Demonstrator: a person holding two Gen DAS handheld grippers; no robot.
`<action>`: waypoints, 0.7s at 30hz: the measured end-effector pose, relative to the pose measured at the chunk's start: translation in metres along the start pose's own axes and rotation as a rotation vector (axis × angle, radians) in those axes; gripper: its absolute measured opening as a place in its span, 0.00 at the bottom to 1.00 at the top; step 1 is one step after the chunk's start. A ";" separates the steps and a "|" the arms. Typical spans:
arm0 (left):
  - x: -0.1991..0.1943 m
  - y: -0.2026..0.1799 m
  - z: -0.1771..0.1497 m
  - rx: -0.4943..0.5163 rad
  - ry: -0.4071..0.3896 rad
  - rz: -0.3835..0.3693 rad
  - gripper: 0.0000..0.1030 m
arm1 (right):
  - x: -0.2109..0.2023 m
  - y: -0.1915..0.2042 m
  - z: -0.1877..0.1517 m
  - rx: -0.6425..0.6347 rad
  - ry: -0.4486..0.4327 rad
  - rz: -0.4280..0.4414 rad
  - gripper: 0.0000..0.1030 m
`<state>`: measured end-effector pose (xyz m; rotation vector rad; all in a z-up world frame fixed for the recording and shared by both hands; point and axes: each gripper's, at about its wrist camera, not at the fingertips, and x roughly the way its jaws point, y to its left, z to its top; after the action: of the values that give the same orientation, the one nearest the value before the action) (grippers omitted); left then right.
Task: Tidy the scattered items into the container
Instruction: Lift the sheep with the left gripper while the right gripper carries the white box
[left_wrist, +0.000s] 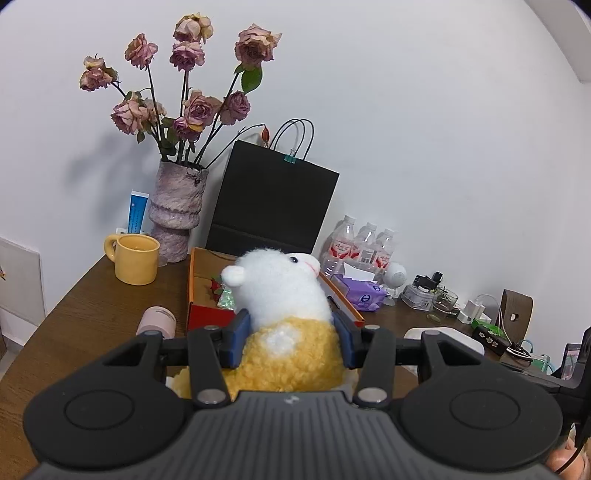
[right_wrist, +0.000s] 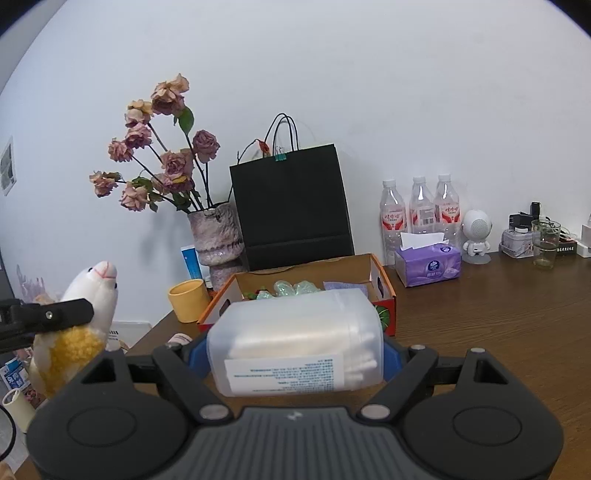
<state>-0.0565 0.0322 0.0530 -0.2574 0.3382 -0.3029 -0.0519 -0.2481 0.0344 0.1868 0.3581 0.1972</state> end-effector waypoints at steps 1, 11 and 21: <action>-0.002 -0.002 0.000 0.003 -0.003 -0.001 0.47 | -0.002 0.000 0.000 -0.001 -0.004 0.001 0.81; -0.015 -0.012 -0.002 0.013 -0.022 -0.010 0.47 | -0.018 0.000 -0.001 -0.004 -0.022 0.013 0.81; -0.024 -0.019 -0.002 0.022 -0.032 -0.020 0.47 | -0.026 0.001 0.001 -0.017 -0.036 0.017 0.81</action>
<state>-0.0832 0.0225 0.0638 -0.2436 0.3001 -0.3220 -0.0761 -0.2529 0.0440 0.1763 0.3195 0.2137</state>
